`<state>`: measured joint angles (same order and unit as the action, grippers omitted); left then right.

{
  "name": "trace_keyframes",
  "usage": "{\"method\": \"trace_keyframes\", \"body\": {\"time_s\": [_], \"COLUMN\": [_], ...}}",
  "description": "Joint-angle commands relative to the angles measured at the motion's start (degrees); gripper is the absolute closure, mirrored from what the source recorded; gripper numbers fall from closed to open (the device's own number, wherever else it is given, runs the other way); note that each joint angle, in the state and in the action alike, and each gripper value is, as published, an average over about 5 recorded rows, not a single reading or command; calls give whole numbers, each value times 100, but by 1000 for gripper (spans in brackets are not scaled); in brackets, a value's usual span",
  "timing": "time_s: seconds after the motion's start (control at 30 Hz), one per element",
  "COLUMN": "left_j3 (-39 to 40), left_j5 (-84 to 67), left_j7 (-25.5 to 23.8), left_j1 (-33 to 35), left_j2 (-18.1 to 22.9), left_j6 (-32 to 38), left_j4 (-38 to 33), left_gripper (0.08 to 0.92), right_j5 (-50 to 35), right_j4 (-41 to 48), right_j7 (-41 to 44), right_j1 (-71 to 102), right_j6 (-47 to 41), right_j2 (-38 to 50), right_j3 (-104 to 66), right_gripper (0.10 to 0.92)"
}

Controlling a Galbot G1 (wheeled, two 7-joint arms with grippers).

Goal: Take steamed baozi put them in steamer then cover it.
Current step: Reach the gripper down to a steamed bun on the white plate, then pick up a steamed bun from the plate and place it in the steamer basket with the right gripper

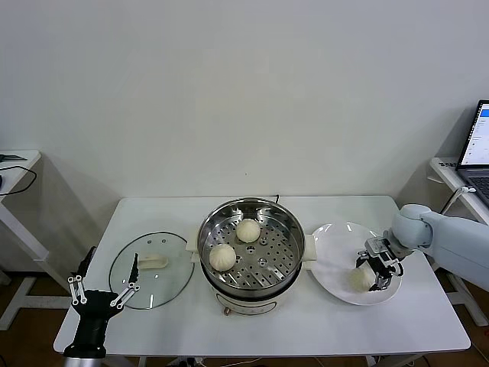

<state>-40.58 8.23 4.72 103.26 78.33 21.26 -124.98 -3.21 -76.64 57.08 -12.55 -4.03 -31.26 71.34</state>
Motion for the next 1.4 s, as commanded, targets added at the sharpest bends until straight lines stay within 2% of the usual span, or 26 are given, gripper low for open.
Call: {"method": "trace_keyframes", "body": {"time_s": [0.03, 0.23, 0.37, 0.6, 0.77, 1.07, 1.4], "left_j3": [21, 12, 8, 5, -1, 20, -4], "left_j5": [-1, -5, -6, -4, -2, 2, -2], "left_j7": [1, 4, 6, 6, 6, 10, 18], "left_j1": [-21, -20, 1, 71, 131, 146, 155], "left_j2": [5, -12, -24, -21, -17, 7, 15], "left_j6": [-3, 17, 22, 26, 48, 15, 55], "left_j4": [22, 6, -29, -85, -107, -166, -143], "left_gripper": [177, 177, 177, 177, 177, 177, 177], "right_j5": [33, 157, 216, -46, -146, 771, 1387], "right_j4": [-170, -596, -784, -1002, -1408, -2008, -2026], "right_j7": [-20, 297, 640, 857, 854, 846, 977], "right_j1": [-80, -638, -1154, -3144, -3727, -2955, -2295], "right_j6": [24, 340, 889, 2742, 3462, 3811, 3834], "right_j2": [62, 224, 61, -1159, -2099, -3026, -2962], "right_j3": [-84, -575, -1148, -621, -30, 301, 420], "right_gripper": [342, 373, 388, 396, 383, 379, 372]}}
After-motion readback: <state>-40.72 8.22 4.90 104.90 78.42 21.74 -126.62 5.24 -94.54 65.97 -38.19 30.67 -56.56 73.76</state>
